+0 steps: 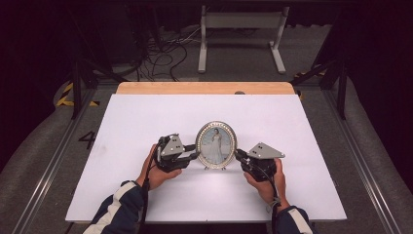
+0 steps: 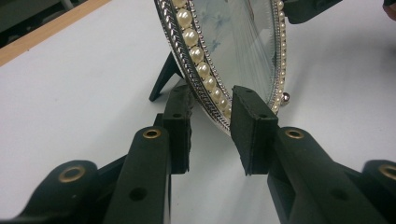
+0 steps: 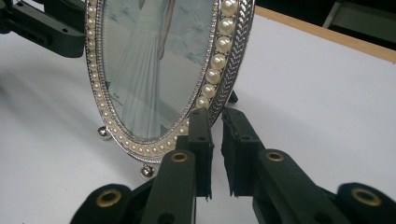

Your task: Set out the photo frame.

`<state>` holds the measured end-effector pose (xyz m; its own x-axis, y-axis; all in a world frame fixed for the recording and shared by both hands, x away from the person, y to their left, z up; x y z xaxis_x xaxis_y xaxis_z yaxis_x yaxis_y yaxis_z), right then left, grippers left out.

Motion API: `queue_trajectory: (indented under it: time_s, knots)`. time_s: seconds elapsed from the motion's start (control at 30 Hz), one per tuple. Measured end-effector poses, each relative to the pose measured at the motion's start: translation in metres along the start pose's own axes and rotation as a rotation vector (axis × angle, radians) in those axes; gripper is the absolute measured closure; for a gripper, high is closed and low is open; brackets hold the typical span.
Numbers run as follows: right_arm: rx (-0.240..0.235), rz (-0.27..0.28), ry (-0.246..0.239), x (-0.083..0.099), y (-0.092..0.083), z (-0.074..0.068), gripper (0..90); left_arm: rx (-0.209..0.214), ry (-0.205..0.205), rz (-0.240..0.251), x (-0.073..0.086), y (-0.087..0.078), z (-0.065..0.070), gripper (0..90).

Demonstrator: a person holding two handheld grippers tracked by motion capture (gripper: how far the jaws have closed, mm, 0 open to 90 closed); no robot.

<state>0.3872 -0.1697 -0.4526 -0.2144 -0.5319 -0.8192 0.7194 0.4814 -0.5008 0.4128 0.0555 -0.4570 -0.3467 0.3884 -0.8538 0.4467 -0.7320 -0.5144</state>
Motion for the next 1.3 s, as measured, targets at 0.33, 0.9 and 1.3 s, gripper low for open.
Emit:
queue_trajectory:
  time_s: [0.33,0.9,1.3]
  knots:
    - [-0.021,-0.013,-0.086,-0.002,0.001,-0.002,71.7,-0.020,0.024,-0.018,0.001,-0.003,0.003,60.9]
    - [-0.046,-0.041,-0.138,-0.004,0.002,-0.010,51.4,-0.060,0.052,-0.060,0.013,-0.013,-0.002,36.8]
    - [-0.041,-0.064,-0.159,-0.001,0.001,-0.010,34.4,-0.048,0.023,-0.080,0.017,-0.009,-0.002,18.1]
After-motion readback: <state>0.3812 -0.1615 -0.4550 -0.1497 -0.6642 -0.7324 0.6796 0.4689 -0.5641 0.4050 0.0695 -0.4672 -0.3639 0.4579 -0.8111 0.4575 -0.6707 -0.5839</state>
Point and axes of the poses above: each handheld gripper's, and its own axes: y roughly forward along the jaws, x roughly out of its underside, z roughly to its right, the point moved 6 cm from there along y, roughly forward along the jaws, and after that the axes turned 12 degrees about -y, right-handed, at the moved point
